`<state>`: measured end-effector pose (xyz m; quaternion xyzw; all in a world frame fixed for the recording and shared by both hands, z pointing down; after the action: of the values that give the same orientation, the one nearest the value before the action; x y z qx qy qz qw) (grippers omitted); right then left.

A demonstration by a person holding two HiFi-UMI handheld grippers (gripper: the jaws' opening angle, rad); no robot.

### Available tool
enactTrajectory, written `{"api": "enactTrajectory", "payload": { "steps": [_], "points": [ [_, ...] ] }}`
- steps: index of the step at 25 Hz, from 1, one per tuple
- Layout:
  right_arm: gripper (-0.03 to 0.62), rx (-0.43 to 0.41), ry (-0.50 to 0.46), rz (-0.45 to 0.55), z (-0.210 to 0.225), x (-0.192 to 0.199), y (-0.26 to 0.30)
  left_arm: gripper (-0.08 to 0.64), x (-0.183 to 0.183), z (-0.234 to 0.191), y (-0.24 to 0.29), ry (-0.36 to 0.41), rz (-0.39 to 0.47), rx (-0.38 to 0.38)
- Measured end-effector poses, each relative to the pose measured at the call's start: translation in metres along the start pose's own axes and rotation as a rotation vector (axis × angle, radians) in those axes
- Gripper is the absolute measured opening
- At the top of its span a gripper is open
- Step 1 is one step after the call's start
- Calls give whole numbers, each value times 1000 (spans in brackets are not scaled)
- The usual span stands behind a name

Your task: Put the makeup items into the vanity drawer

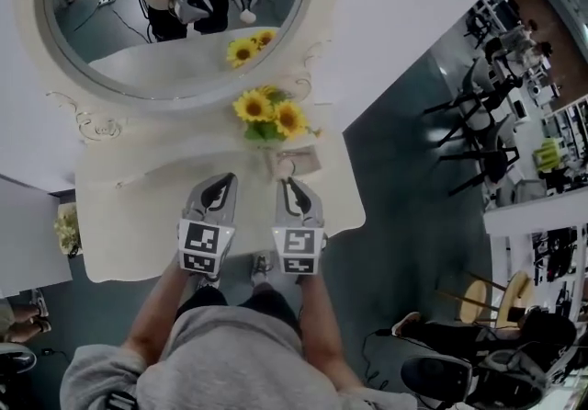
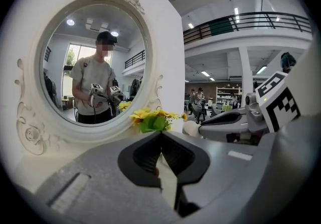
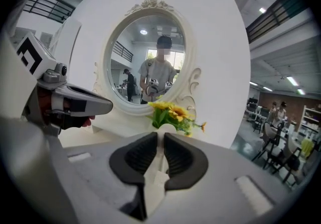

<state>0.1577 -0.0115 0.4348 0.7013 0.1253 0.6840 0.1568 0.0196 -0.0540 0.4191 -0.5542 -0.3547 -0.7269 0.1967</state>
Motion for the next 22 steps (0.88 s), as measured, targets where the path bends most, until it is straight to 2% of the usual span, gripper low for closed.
{"api": "enactTrajectory", "payload": {
  "steps": [10,22],
  "points": [
    [49,66,49,-35,60,24,18,11,3,28,60,10,-25,74],
    [51,33,91,-130,100,67,62,11,25,46,109,-4,-121,84]
  ]
}}
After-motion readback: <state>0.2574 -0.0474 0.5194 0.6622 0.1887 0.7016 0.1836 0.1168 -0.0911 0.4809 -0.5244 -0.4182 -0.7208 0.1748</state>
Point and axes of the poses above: the fingertips, and each gripper's own axes: y forward along the fingers, z to its right, x out of its underside, the point moved 4 cm from there along -y, backward along the fingers, and after that the axes turned 8 degrees about y, right-handed, at the moved point
